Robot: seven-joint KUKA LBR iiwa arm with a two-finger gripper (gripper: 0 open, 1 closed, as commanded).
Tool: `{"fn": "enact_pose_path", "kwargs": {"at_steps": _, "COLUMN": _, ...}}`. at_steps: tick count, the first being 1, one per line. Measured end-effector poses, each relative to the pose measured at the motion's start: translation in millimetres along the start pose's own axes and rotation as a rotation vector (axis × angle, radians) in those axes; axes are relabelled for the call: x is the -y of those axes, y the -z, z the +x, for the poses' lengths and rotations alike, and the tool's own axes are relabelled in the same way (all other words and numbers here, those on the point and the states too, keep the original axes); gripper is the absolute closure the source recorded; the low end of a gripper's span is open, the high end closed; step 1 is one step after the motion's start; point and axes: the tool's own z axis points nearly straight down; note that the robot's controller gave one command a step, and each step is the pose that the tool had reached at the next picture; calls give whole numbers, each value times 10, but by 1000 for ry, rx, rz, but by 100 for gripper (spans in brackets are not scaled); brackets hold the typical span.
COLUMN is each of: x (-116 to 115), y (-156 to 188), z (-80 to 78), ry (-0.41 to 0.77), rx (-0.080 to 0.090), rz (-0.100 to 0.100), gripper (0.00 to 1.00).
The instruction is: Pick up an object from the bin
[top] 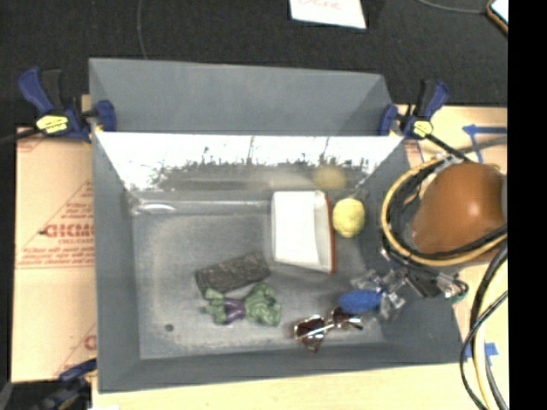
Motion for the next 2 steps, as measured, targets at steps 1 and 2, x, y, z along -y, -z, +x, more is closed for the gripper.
{"fn": "enact_pose_path", "kwargs": {"at_steps": 1, "x": 18, "y": 539, "z": -18, "ry": 1, "rx": 4, "rz": 5, "gripper": 100}}
{"fn": "enact_pose_path", "kwargs": {"at_steps": 2, "x": 25, "y": 829, "z": -25, "ry": 1, "rx": 6, "rz": 7, "gripper": 100}}
